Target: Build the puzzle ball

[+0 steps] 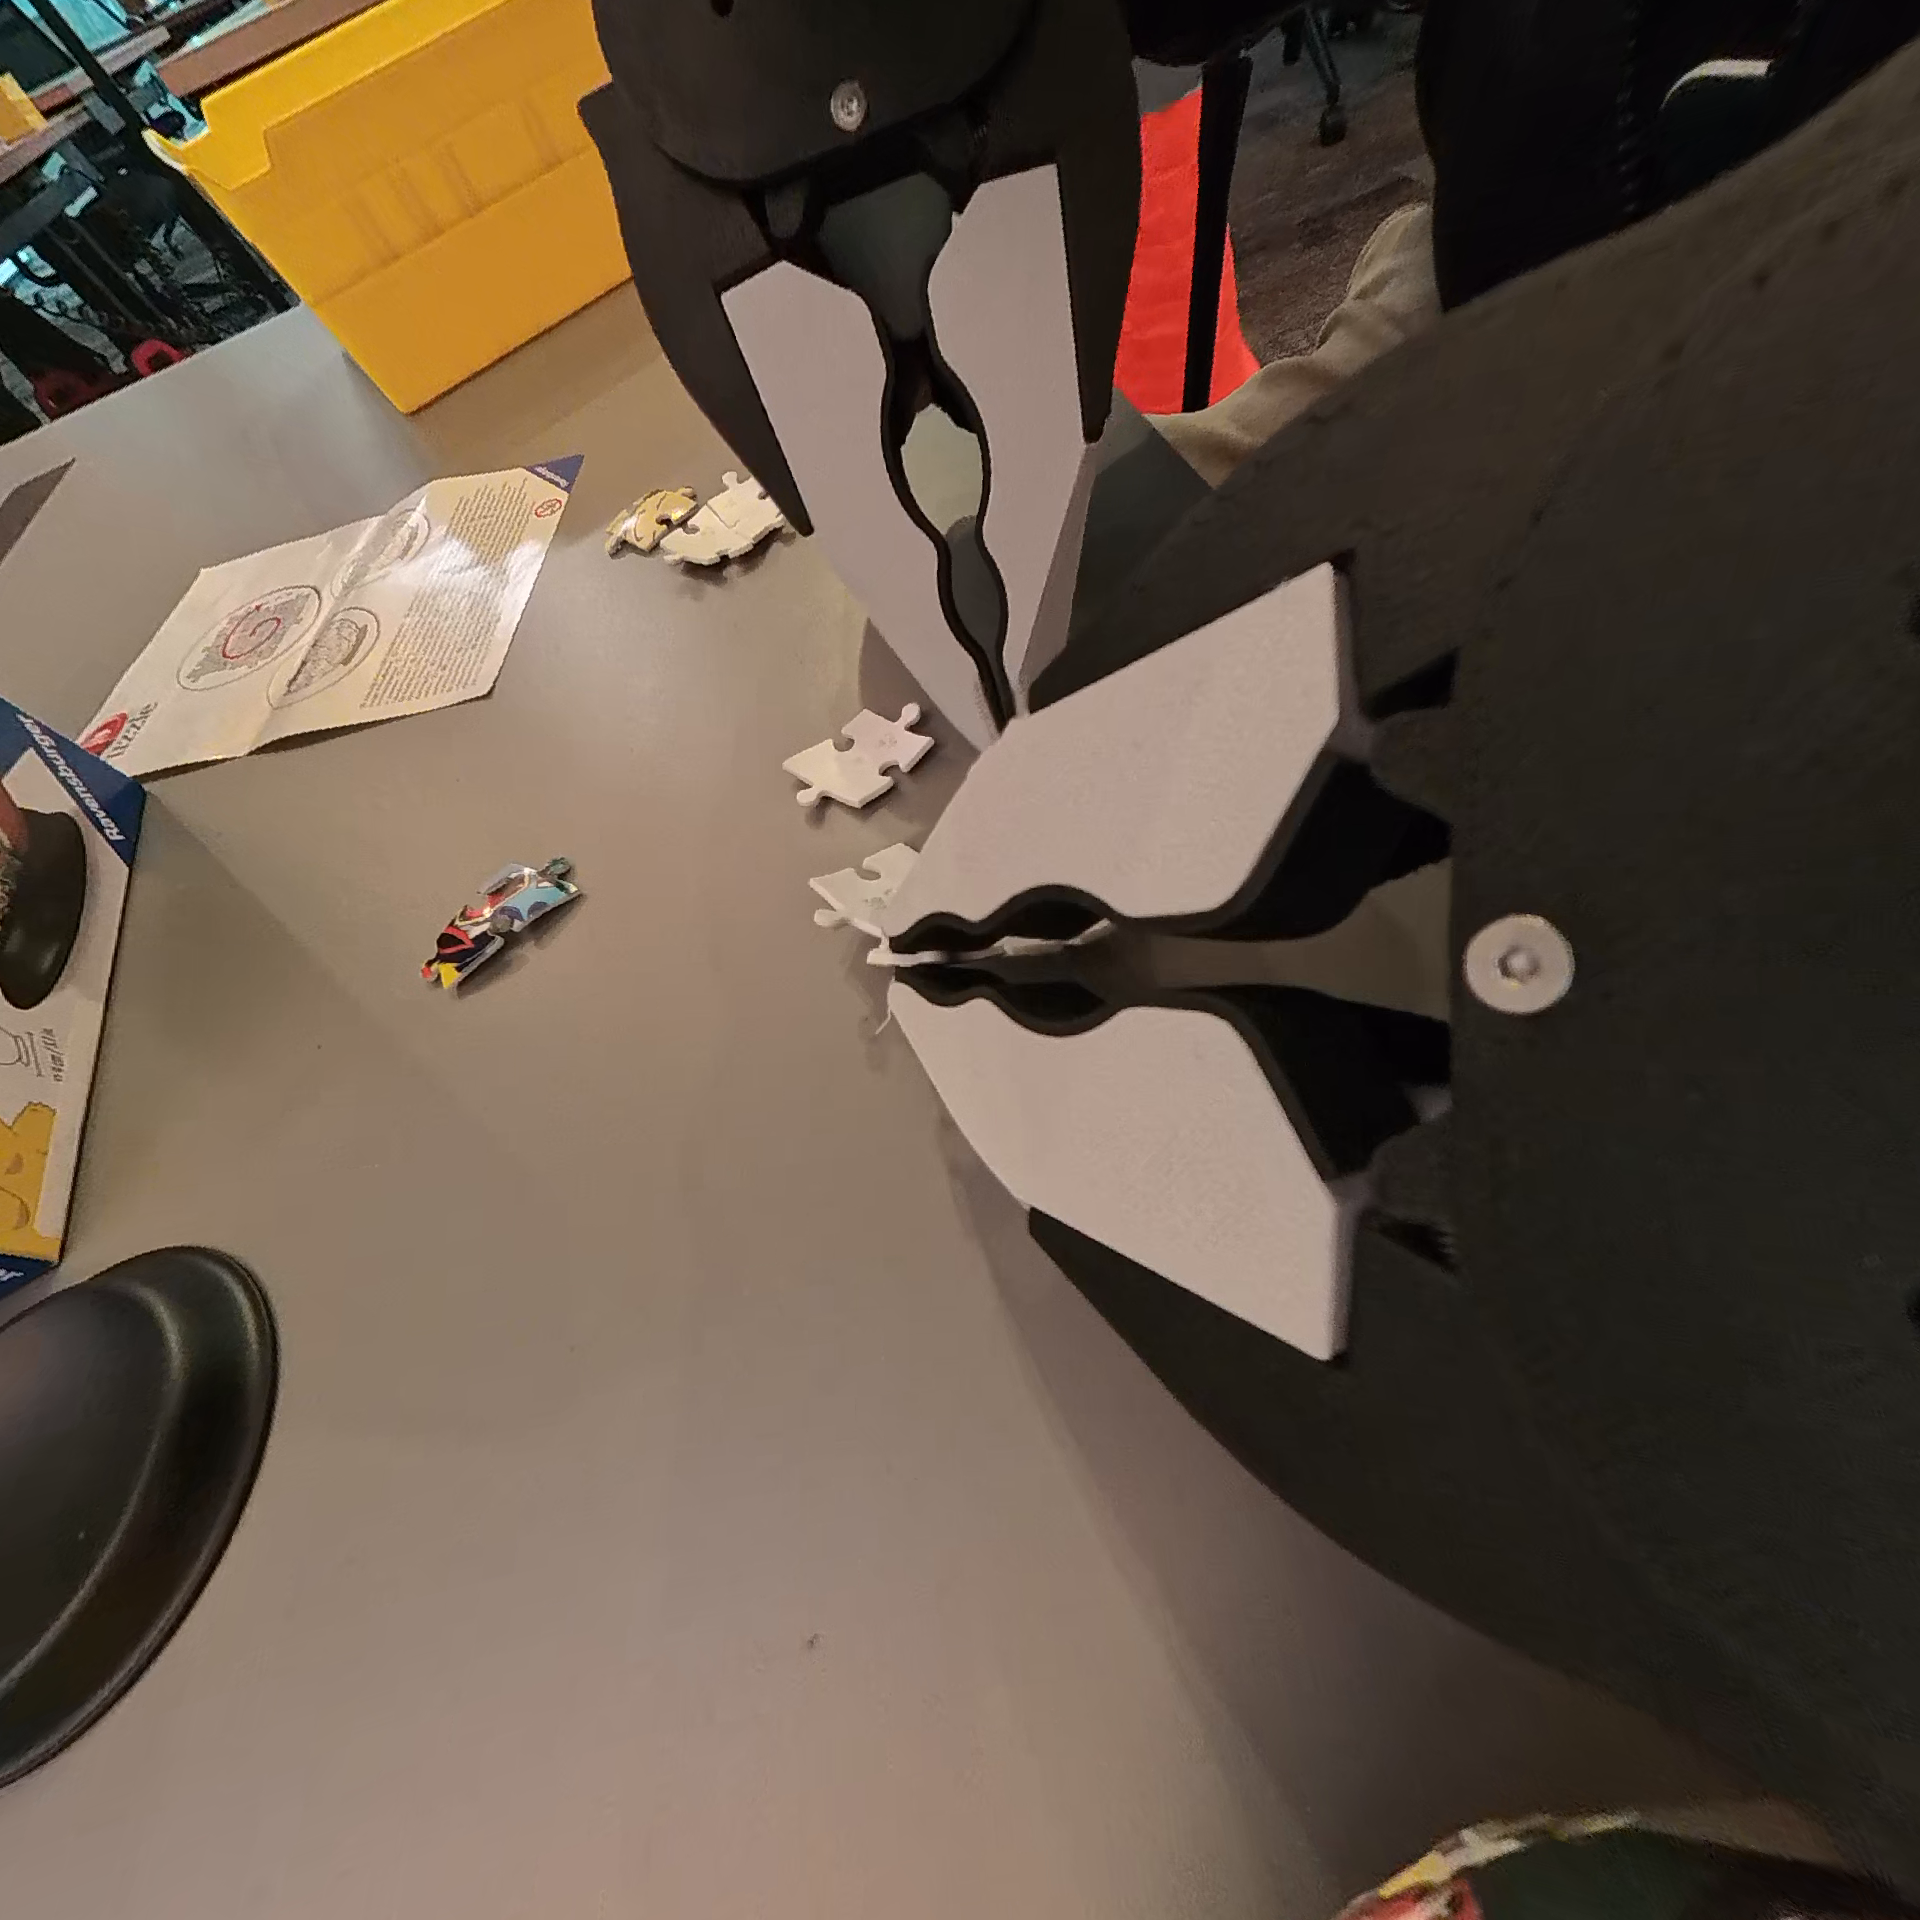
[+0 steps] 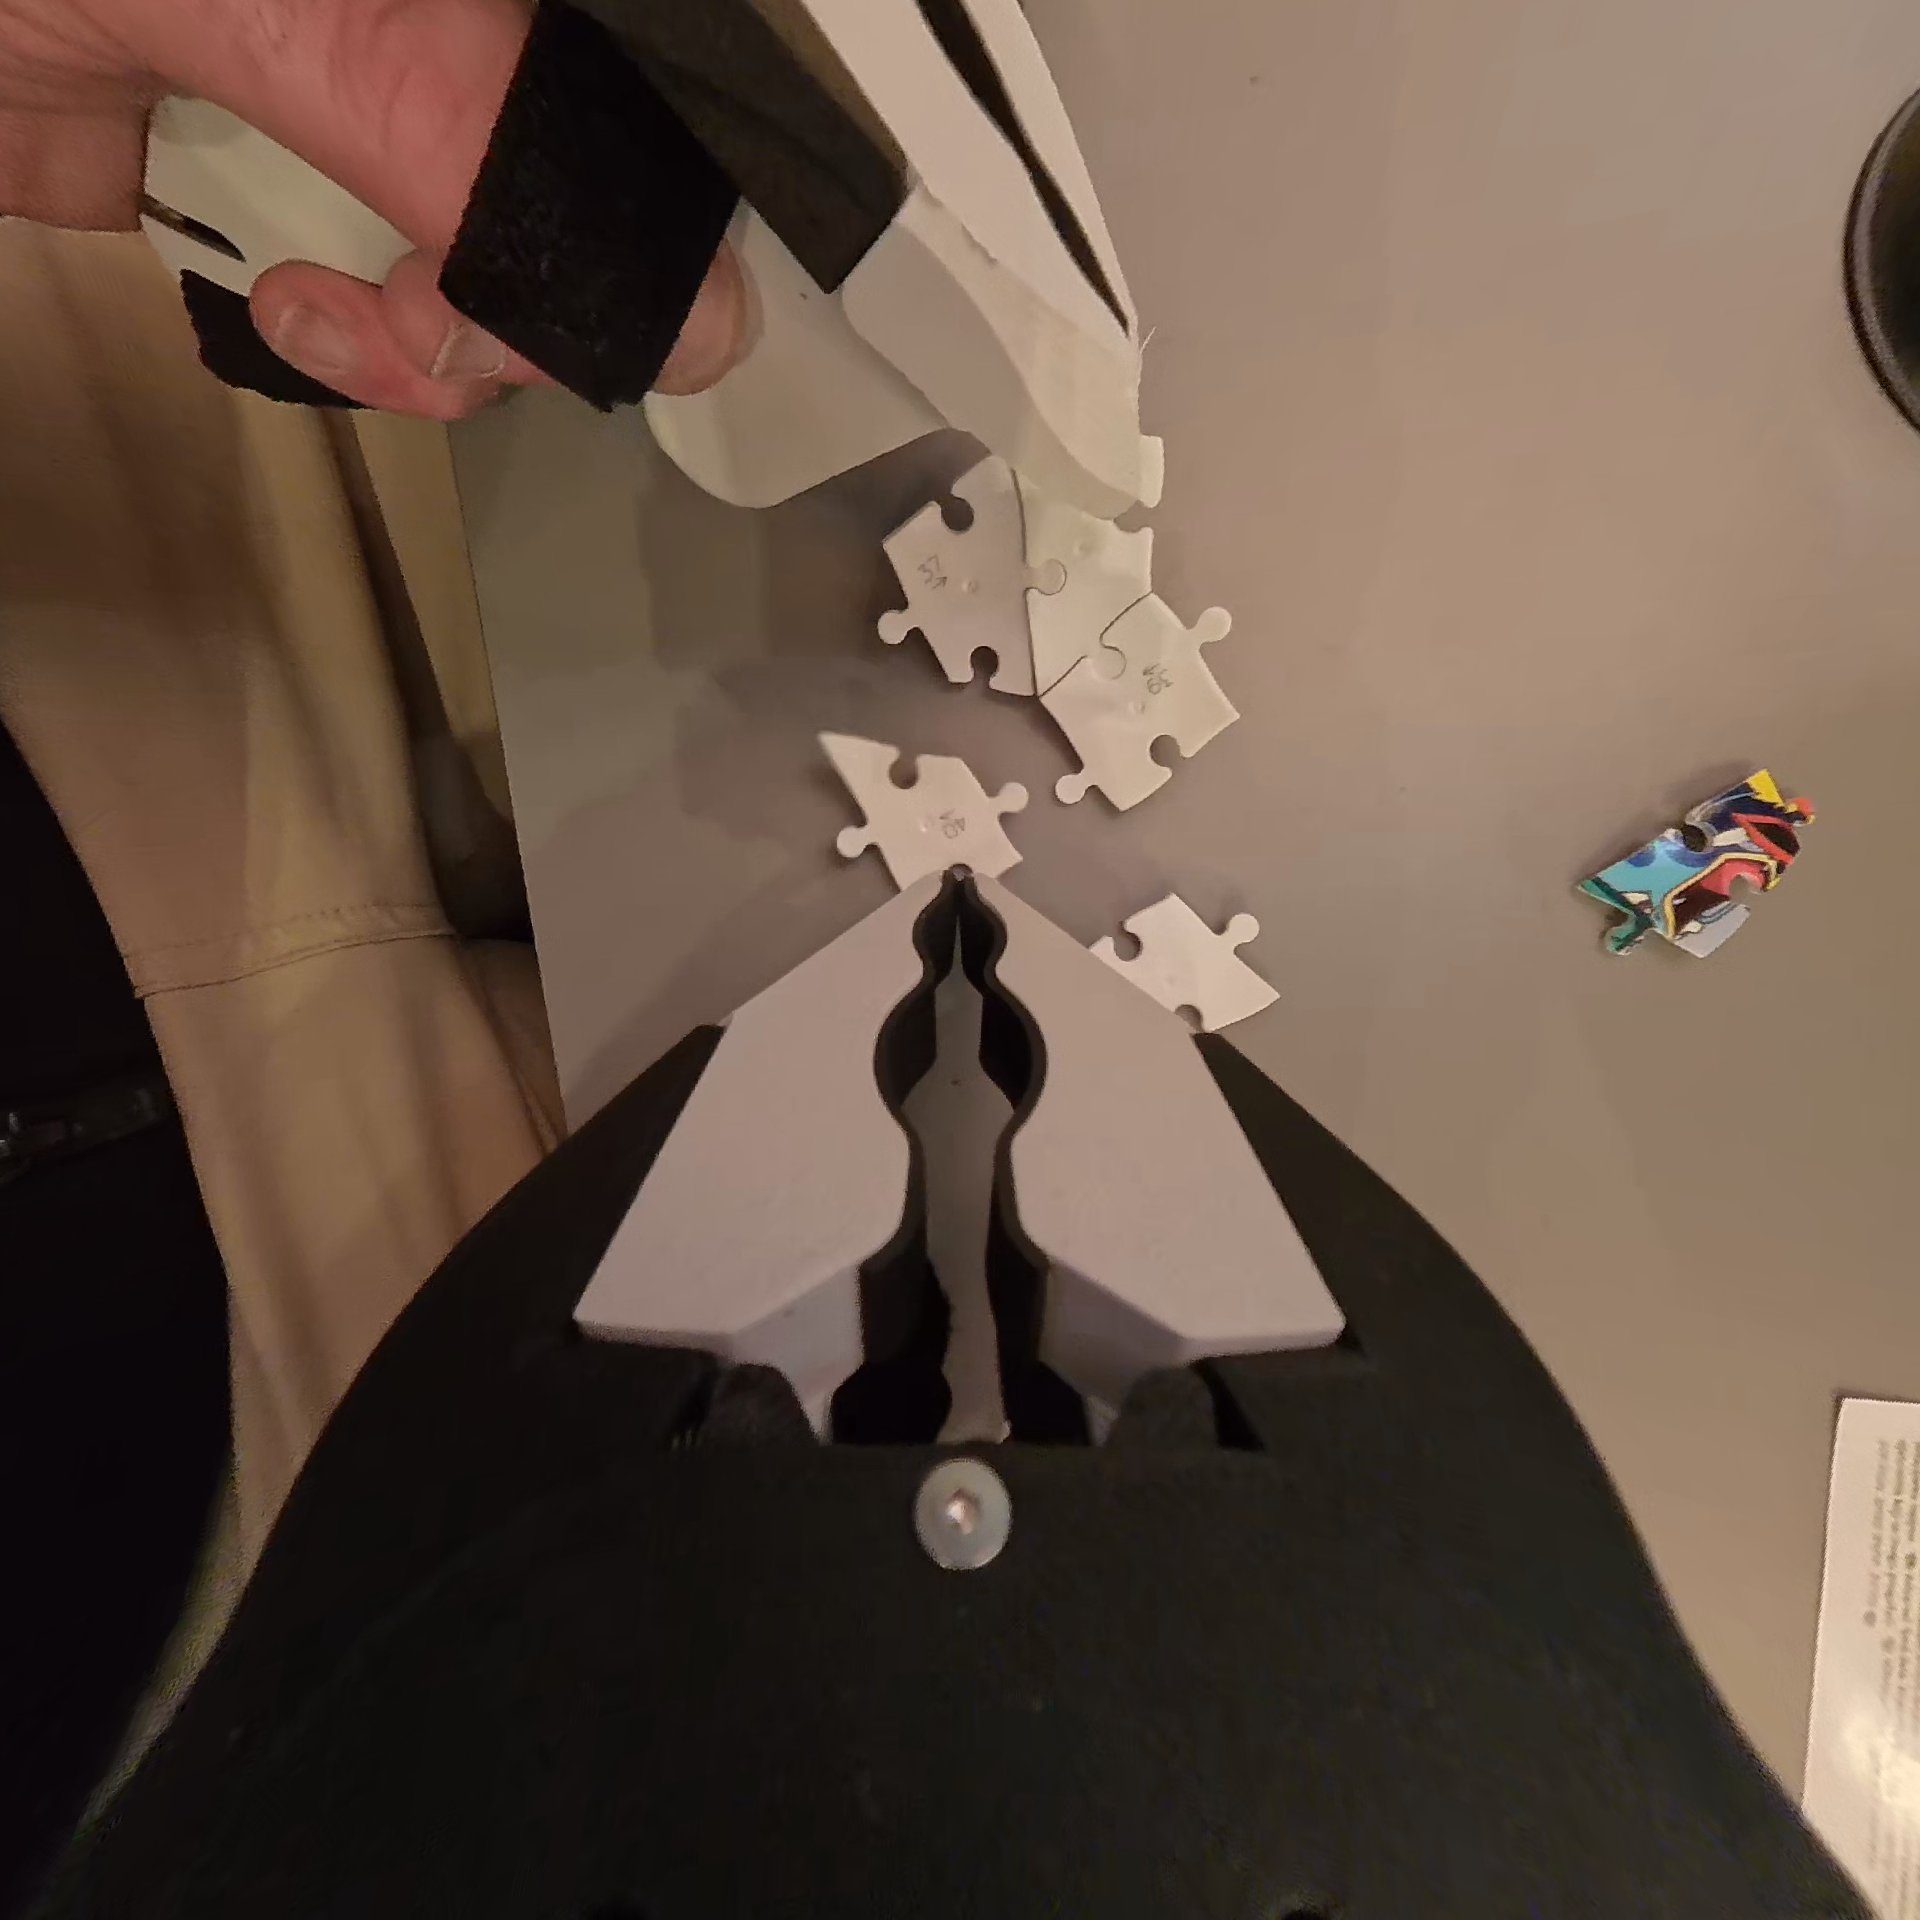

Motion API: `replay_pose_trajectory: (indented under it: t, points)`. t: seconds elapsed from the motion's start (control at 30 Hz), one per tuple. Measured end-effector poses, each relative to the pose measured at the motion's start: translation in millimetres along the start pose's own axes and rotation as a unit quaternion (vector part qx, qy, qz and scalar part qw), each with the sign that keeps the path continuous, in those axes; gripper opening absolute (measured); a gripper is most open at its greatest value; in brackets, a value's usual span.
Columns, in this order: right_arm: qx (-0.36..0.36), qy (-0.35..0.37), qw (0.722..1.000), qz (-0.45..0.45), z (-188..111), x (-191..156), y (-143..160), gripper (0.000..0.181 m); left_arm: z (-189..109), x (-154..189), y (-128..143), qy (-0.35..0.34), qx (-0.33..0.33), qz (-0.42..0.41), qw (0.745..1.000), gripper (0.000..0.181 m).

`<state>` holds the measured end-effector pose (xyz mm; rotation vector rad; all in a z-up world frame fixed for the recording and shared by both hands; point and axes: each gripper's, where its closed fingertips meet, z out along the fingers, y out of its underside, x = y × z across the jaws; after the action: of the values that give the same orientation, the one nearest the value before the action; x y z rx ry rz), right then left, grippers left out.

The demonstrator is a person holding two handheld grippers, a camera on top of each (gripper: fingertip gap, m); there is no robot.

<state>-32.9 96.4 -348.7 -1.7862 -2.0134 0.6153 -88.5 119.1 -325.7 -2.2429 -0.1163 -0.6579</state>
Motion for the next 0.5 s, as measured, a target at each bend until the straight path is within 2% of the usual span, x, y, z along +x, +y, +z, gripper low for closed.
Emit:
replay_pose_trajectory:
  t: [0.23, 0.5]
  points:
    - [0.003, 0.02, 1.0, -0.016, -3.3, 5.9, -3.1, 0.0, -0.5, 1.5, -0.2, 0.002, 0.0, 0.002, 1.0, 0.002]
    - [-0.006, 0.001, 1.0, 0.0, -1.8, -1.9, 3.2, 0.0, -1.1, 2.1, 0.6, 0.002, -0.001, 0.003, 1.0, 0.002]
